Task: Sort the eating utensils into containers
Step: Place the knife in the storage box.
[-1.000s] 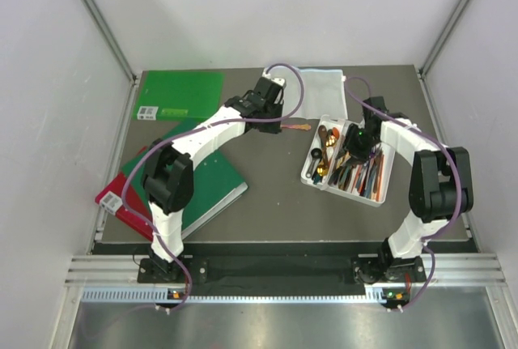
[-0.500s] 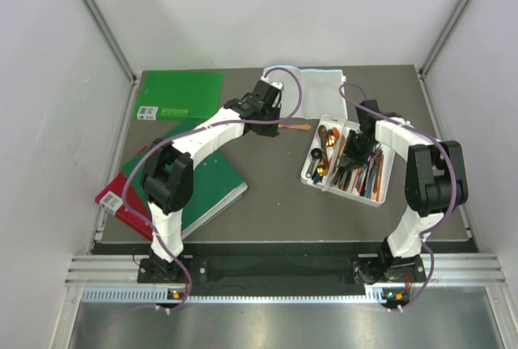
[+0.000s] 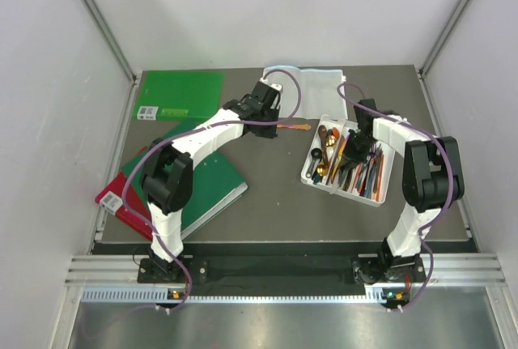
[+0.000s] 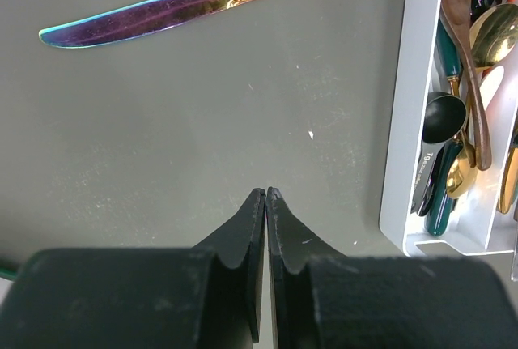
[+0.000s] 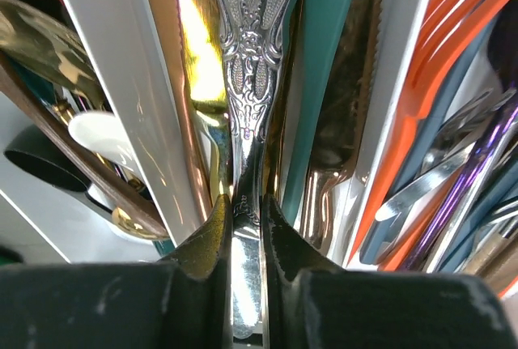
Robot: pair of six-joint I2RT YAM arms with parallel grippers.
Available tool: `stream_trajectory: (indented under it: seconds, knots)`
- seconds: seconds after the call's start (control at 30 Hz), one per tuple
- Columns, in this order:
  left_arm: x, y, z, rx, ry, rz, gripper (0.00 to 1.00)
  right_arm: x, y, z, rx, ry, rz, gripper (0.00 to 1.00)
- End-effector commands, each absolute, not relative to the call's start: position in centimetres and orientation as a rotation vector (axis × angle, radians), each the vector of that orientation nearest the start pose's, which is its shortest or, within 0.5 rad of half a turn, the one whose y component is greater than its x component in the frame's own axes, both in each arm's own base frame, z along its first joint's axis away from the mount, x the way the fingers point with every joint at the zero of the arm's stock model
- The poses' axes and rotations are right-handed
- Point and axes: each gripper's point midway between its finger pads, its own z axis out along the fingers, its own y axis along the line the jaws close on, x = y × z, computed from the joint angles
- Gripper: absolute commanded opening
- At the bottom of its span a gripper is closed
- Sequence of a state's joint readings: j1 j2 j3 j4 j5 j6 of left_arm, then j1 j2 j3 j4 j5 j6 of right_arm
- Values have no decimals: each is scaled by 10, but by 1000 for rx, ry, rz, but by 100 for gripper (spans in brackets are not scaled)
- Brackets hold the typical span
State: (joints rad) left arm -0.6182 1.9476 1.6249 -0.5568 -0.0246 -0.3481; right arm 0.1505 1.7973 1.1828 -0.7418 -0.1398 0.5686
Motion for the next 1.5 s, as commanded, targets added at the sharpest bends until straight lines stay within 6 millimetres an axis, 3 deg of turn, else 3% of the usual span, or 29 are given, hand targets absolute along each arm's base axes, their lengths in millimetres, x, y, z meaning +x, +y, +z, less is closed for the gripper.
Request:
stream_trajectory:
  seconds: [0.0,0.27,0.53,0.63,0.67,0.77,0.93,1.13,1.23,1.3,1.33,1.37,1.4,1.43,1.47]
  knots:
    - [407,-295,152,315,2383,-423,9,350,96,50,534,2837,265,0]
    - [406,-298,148,323,2393,-437,9,371,92,49,479,2836,209,0]
    - [407,-294,148,330,2392,-427,9,376,92,36,447,2881,203,0]
    - [408,-292,148,323,2394,-425,9,372,92,32,437,2907,209,13]
    - [409,-290,148,316,2394,-414,9,372,93,34,430,2905,219,23]
    - [412,-281,148,293,2392,-361,7,377,93,45,421,2864,228,33]
    - [417,-263,149,264,2388,-260,7,375,91,57,398,2875,221,36]
    - [417,-241,148,148,2385,-227,8,378,89,102,367,2812,223,38]
    - [424,-225,152,86,2371,-195,9,383,81,133,341,2772,171,44]
    - [428,-215,155,47,2361,-155,9,396,80,162,310,2692,171,44]
    - [431,-202,156,11,2347,-76,9,406,75,170,288,2648,133,44]
    - [432,-196,155,-13,2343,-34,9,431,77,193,259,2546,145,46]
    - [435,-192,153,-36,2336,-3,8,445,78,200,243,2507,144,48]
    - [436,-178,152,-71,2331,87,12,465,82,183,204,2532,138,50]
    - [436,-173,149,-92,2340,115,14,493,91,216,161,2441,189,50]
